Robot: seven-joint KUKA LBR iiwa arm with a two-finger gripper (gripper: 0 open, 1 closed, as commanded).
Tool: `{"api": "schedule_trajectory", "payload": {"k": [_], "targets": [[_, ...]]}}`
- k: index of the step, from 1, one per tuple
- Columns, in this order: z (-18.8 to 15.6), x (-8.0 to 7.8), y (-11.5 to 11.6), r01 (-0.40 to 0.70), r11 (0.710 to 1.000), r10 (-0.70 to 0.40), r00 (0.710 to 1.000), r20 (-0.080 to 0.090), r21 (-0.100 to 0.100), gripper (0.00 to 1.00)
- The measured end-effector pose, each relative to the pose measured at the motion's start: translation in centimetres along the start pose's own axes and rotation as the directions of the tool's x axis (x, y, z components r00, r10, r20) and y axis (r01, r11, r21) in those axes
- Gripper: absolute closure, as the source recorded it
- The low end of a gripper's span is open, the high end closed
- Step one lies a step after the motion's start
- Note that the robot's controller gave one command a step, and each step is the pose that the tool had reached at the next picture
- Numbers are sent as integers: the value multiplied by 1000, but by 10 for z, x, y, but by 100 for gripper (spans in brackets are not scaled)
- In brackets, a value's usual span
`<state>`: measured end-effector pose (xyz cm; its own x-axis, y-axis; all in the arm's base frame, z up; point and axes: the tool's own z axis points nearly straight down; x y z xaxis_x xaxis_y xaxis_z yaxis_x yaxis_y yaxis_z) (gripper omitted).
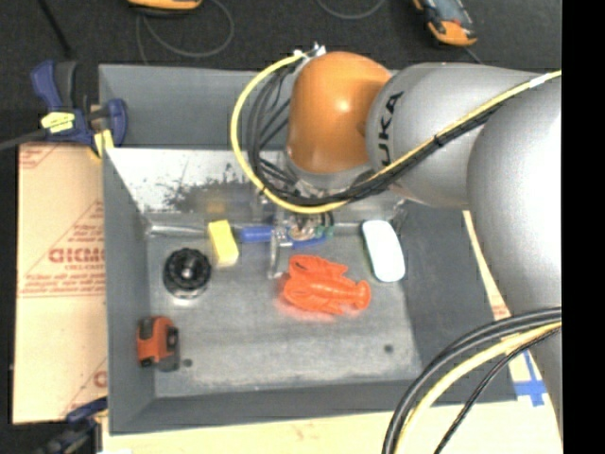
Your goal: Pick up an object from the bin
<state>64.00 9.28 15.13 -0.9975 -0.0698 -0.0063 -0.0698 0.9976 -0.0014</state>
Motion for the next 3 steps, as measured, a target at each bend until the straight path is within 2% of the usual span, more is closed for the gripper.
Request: {"api": "schedule_trajectory", "payload": {"k": [1, 2, 3], "targets": [[9, 2, -9, 9, 1000, -9, 1000, -3, 0, 0], [20, 19, -17, 19, 1000, -19, 1000, -2, 0, 0], [40, 5, -29, 53, 999, -53, 999, -1, 0, 0]]}}
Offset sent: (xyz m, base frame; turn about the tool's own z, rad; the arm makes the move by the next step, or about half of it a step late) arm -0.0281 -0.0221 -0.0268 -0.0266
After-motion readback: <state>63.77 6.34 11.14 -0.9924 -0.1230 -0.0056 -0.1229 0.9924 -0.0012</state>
